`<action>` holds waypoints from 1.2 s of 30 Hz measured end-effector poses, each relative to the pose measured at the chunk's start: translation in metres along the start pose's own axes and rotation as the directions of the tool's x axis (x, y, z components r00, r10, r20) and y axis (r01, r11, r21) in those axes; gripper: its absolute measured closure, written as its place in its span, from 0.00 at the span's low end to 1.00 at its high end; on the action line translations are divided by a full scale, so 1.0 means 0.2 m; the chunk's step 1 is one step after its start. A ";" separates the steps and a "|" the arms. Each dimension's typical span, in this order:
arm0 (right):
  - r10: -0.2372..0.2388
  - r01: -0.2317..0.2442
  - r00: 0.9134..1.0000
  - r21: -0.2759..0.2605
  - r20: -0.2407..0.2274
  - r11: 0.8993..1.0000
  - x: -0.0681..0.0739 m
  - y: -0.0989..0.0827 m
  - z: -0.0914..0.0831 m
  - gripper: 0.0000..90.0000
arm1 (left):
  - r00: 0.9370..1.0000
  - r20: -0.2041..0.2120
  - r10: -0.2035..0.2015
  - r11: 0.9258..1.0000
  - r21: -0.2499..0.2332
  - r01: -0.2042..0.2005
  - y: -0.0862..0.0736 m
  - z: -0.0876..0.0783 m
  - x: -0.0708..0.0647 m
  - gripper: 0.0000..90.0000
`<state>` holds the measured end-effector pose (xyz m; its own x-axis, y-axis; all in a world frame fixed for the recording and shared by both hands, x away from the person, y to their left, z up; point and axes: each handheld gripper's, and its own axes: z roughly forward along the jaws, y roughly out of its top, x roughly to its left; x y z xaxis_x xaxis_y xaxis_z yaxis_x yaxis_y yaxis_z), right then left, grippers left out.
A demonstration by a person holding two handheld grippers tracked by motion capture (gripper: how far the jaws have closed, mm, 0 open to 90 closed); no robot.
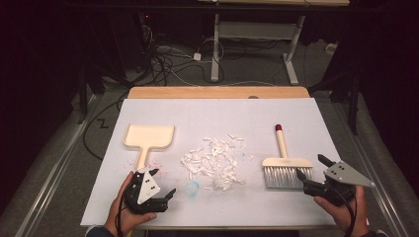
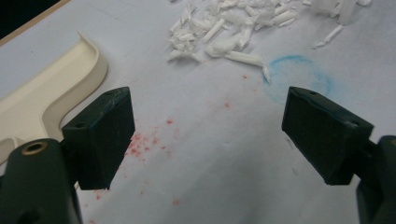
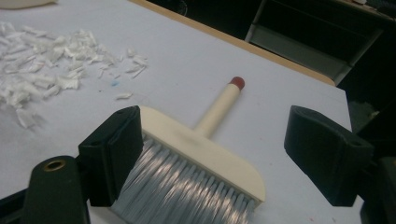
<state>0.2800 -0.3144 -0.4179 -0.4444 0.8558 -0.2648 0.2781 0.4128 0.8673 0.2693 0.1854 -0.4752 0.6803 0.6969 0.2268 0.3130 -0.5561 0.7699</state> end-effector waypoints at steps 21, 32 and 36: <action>-0.048 0.048 0.998 -0.006 0.043 0.999 0.02 0.01 0.05 0.23 | 0.999 0.014 0.045 0.999 0.021 -0.045 -0.01 0.02 -0.02 0.18; -0.013 0.007 0.999 0.118 0.050 0.993 -0.03 0.12 0.22 0.25 | 0.999 0.014 0.038 0.999 0.034 -0.039 -0.01 0.02 -0.02 0.18; -0.015 -0.015 0.994 0.267 0.107 0.963 -0.06 0.19 0.35 0.25 | 0.999 0.019 0.040 0.998 0.044 -0.041 -0.02 0.02 -0.02 0.18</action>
<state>0.3554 -0.2870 -0.4109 -0.3543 0.8782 -0.3211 0.5023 0.4684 0.7268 0.2689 0.1822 -0.4814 0.7047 0.6655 0.2462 0.3136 -0.6033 0.7333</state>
